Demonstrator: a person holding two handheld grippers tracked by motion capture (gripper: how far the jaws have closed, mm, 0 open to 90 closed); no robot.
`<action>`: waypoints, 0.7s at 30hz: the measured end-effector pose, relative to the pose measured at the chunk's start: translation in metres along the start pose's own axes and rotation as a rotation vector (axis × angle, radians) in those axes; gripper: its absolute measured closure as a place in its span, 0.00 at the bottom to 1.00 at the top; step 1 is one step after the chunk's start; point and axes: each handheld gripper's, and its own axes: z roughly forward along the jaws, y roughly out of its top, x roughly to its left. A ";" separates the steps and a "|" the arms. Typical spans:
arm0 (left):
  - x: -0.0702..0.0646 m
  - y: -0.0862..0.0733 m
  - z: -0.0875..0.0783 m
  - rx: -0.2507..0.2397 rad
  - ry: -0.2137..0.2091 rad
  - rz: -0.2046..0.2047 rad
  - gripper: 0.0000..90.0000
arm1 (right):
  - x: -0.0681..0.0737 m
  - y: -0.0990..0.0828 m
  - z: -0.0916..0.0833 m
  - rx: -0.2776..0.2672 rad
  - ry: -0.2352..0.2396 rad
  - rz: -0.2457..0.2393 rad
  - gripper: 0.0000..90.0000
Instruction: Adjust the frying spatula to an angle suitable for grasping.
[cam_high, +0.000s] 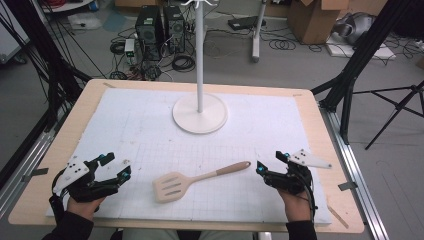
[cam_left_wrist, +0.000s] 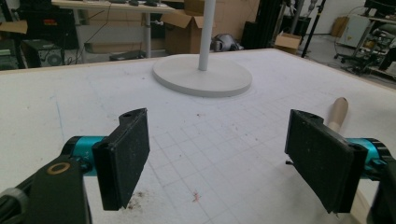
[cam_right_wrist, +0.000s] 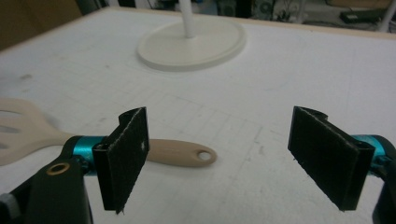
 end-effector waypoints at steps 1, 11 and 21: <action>-0.001 0.000 0.000 -0.008 -0.003 -0.007 0.23 | 0.002 -0.003 -0.004 -0.015 -0.001 -0.004 0.20; -0.002 0.001 0.000 -0.019 -0.035 -0.019 0.22 | -0.002 -0.012 -0.018 -0.025 -0.084 -0.067 0.18; -0.008 0.000 0.001 0.003 -0.057 0.002 0.23 | -0.003 -0.013 -0.016 -0.013 -0.100 -0.076 0.18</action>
